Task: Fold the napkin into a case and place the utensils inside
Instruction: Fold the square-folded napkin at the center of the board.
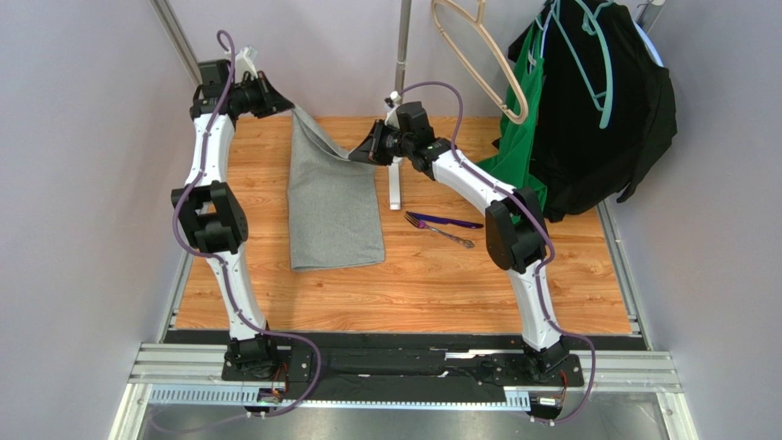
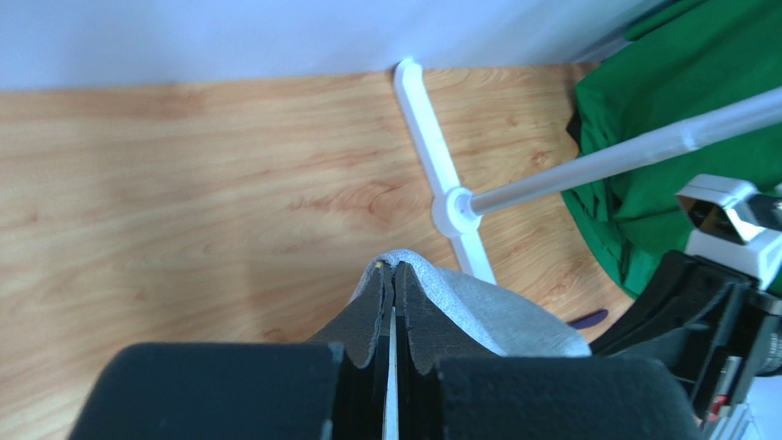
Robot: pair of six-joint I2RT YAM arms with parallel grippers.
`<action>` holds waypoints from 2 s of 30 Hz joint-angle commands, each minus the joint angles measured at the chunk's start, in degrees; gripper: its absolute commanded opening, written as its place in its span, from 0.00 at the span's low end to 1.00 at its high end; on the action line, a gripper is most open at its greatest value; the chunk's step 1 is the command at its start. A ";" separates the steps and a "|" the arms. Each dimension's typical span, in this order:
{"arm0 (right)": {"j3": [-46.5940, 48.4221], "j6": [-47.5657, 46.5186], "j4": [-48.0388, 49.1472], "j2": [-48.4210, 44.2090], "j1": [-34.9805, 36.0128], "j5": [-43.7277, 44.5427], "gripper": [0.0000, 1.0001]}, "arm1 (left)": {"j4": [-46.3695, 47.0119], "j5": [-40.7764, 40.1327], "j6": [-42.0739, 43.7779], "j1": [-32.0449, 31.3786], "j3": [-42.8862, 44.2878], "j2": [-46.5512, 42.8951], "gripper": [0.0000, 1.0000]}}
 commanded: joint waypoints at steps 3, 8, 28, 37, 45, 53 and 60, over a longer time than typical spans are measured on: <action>0.72 -0.25 -0.80 1.40 0.07 -1.58 0.00 | 7.93 0.07 -2.84 1.36 -13.05 -6.37 0.00; -1.30 -0.69 -1.86 0.34 0.25 -2.38 0.00 | 1.64 -2.30 -4.69 1.45 -19.03 -10.96 0.00; -27.04 -3.59 -1.68 -15.83 4.90 -5.45 0.00 | -13.77 -15.13 -8.12 1.45 -66.40 -41.81 0.00; -34.08 -4.82 -2.04 -19.26 7.01 -4.75 0.00 | -19.73 -21.72 -6.98 1.36 -69.84 -45.15 0.00; -39.62 -5.70 -0.28 -18.91 6.93 -4.40 0.00 | -20.80 -25.33 -7.85 1.36 -71.51 -43.23 0.00; -41.38 -5.52 0.51 -19.00 7.01 -3.87 0.00 | -20.80 -25.94 -9.08 1.36 -71.51 -35.40 0.00; -42.79 -4.91 1.39 -18.29 7.10 -3.96 0.00 | -20.72 -28.93 -9.44 1.36 -70.89 -34.35 0.00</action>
